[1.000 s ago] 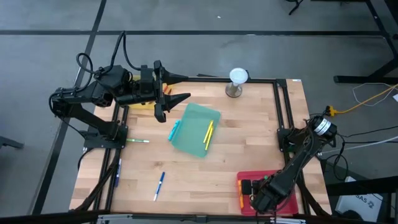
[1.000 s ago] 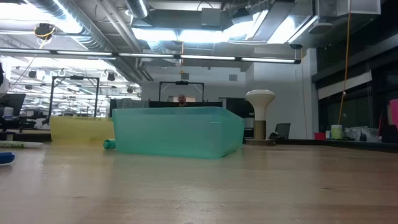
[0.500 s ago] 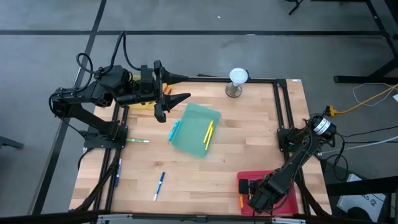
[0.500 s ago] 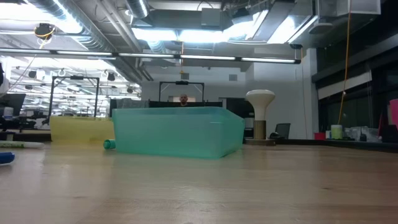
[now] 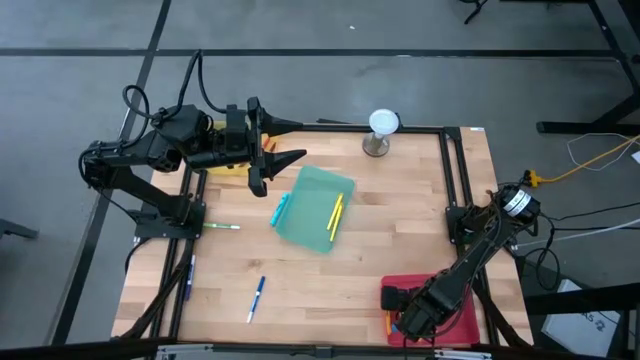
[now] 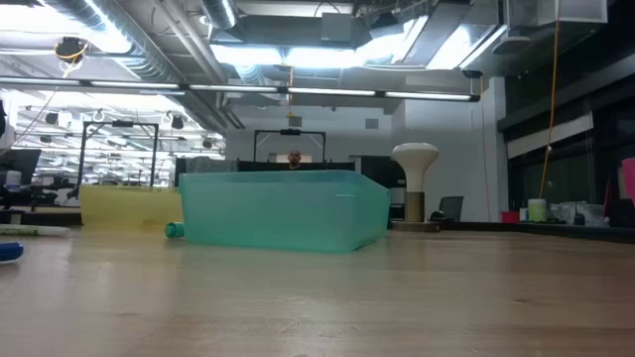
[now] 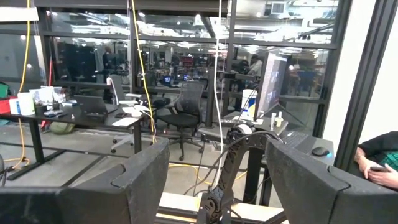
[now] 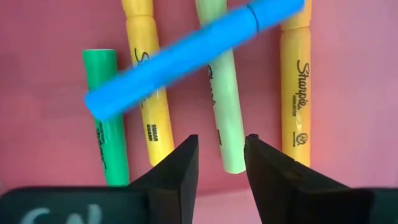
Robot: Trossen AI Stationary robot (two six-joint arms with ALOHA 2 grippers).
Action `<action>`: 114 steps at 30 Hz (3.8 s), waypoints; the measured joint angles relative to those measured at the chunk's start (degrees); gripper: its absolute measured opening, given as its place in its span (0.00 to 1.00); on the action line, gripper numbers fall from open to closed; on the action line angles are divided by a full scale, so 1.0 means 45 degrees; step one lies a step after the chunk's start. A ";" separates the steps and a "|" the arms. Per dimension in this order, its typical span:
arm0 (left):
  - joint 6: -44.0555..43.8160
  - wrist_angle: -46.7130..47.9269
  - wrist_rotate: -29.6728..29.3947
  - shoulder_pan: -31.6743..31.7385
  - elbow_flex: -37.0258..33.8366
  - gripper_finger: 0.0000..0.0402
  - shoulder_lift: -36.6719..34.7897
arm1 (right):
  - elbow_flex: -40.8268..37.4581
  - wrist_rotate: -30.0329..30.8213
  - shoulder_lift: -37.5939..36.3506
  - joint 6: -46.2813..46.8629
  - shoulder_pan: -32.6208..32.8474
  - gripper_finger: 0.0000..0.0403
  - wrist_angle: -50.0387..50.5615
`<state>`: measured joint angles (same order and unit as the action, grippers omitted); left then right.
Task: Pick & Place Markers
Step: Put the right blue marker pen into the yellow bin
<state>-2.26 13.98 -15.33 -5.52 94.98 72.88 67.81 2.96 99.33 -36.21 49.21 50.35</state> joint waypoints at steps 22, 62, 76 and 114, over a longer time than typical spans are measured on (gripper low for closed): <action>0.0000 0.0000 0.0000 0.0000 0.0000 0.65 0.0000 | 0.0000 0.0020 0.0000 0.0006 0.0005 0.32 0.0000; 0.0323 0.0024 0.0197 0.0000 0.0000 0.65 -0.0037 | 0.2361 0.1449 -0.1196 0.3748 -0.2532 0.01 0.1365; 0.0439 0.1022 0.2005 -0.0406 0.0015 0.65 -0.0838 | 0.2365 0.1004 -0.3979 0.4982 -0.5837 0.00 -0.1879; 0.1010 0.3659 0.1627 -0.1005 0.0000 0.65 -0.0915 | -0.2419 0.0144 -0.5446 0.6850 -1.0171 0.00 -1.4213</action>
<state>2.28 30.44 -8.01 -10.04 94.98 68.76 56.93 3.61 74.82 -5.38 3.44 -13.61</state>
